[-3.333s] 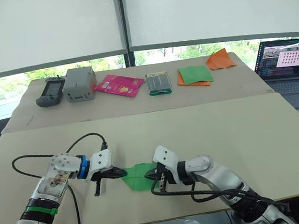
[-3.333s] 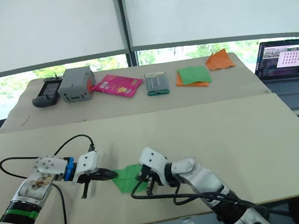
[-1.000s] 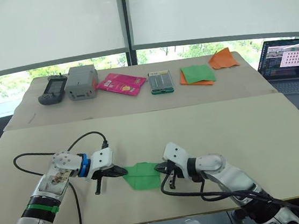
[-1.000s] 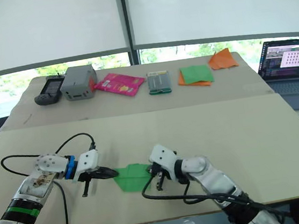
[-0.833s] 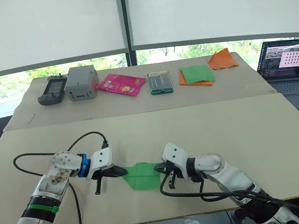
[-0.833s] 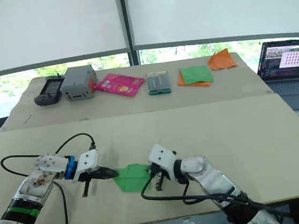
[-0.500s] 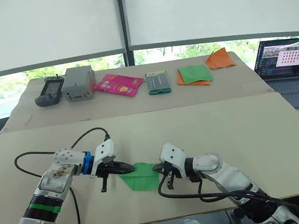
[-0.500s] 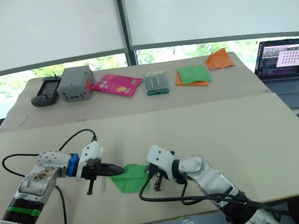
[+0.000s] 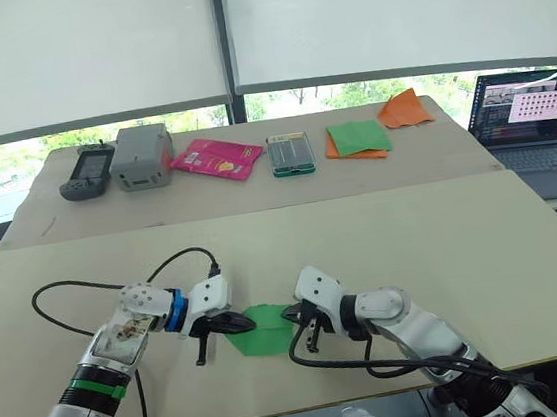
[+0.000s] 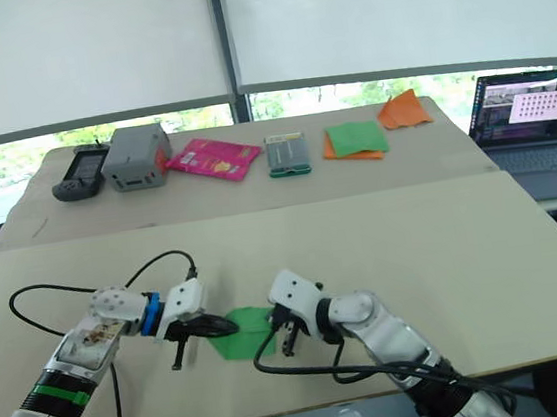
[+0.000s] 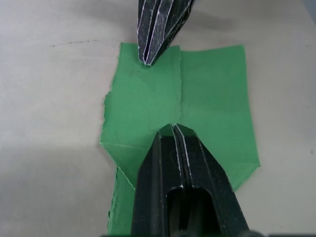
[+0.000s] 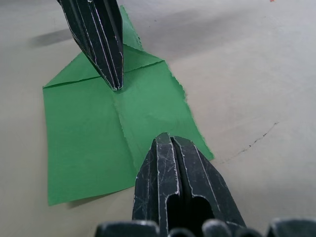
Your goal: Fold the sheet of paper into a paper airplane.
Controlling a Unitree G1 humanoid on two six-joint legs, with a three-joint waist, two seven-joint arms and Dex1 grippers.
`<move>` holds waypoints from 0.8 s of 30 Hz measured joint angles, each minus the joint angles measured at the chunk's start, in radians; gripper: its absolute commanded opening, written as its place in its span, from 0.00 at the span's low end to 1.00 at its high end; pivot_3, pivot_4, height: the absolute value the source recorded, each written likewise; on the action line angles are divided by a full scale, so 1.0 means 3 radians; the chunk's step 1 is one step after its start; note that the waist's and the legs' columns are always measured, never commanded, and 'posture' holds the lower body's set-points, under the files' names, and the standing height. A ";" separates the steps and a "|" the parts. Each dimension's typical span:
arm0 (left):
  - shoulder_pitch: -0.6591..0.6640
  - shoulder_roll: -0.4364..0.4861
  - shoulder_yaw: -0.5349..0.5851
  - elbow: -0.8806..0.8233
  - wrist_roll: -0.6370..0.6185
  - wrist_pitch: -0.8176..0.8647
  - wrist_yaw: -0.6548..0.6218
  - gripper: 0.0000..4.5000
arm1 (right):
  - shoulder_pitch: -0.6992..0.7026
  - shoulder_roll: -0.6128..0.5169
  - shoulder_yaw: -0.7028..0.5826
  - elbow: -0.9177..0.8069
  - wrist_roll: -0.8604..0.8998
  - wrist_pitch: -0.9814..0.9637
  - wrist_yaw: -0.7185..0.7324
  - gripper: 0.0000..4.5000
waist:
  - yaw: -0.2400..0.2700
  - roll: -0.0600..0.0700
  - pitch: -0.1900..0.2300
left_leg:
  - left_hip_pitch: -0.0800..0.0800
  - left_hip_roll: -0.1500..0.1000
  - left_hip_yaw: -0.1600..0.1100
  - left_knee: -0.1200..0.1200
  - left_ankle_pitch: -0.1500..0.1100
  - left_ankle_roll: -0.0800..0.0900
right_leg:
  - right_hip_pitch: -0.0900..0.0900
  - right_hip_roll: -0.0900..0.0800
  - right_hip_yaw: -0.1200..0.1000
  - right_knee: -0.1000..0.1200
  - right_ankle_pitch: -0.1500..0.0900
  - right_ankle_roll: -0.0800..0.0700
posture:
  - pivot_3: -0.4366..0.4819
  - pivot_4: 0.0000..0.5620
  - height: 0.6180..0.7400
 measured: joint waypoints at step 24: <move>0.0062 0.0277 0.0153 0.0196 0.0033 -0.0258 -0.0005 0.00 | -0.0028 0.0016 0.0012 -0.0039 0.0001 0.0098 -0.0002 0.00 | -0.0002 0.0006 -0.0012 | 0.0009 0.0000 0.0000 -0.0016 0.0000 0.0000 | 0.0000 0.0000 0.0000 0.0000 0.0000 0.0000 | 0.48 0.27 1.00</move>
